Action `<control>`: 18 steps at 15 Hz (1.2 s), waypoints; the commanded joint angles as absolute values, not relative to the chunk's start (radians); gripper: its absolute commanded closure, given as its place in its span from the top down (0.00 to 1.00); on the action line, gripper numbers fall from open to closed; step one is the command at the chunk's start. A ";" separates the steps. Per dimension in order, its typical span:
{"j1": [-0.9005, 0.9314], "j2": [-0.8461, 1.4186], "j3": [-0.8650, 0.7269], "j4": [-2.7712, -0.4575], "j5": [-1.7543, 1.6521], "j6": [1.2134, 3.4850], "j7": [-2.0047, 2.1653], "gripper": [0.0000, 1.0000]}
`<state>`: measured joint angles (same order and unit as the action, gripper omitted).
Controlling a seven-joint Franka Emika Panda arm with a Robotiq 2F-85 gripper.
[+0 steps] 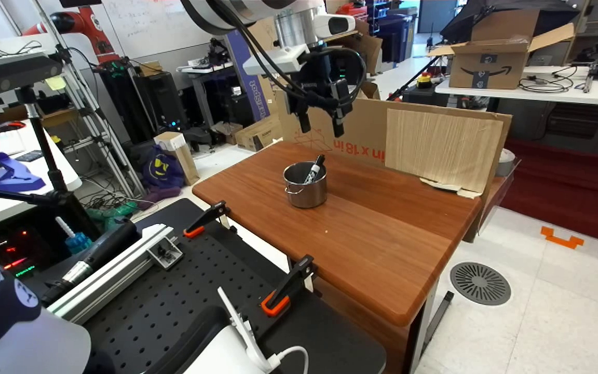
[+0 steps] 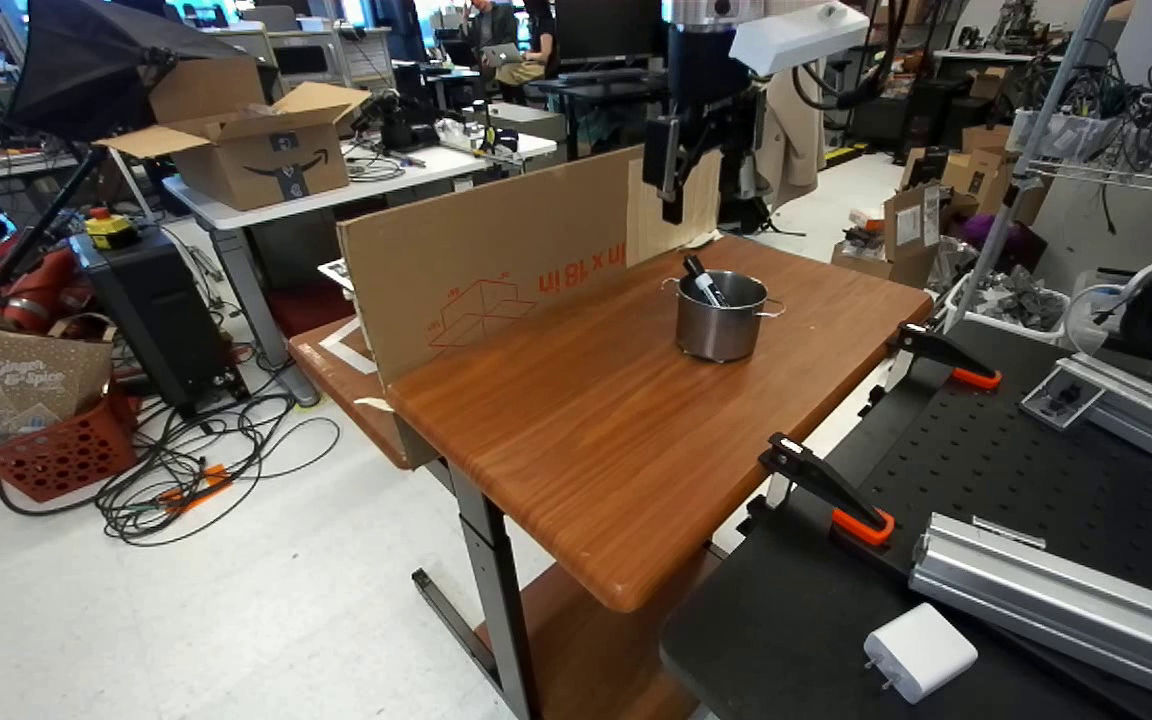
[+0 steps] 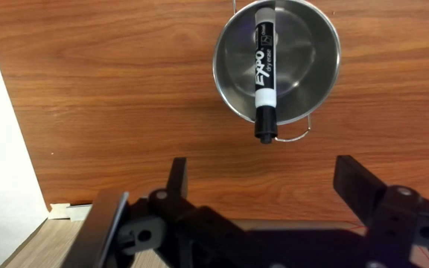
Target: Remove the marker from the silver pot and place it on the table
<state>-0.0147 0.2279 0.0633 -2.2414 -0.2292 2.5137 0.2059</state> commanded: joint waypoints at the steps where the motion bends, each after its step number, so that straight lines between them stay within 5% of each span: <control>1: 0.009 0.271 0.037 -2.225 -0.204 2.545 0.152 1.00; 12: 0.007 0.392 0.030 -2.140 -0.170 2.521 0.111 1.00; 13: 0.007 0.403 0.030 -2.128 -0.168 2.519 0.107 0.75; 14: 0.008 0.410 0.029 -2.122 -0.168 2.519 0.106 0.74; 18: 0.008 0.435 0.029 -2.093 -0.161 2.511 0.097 0.42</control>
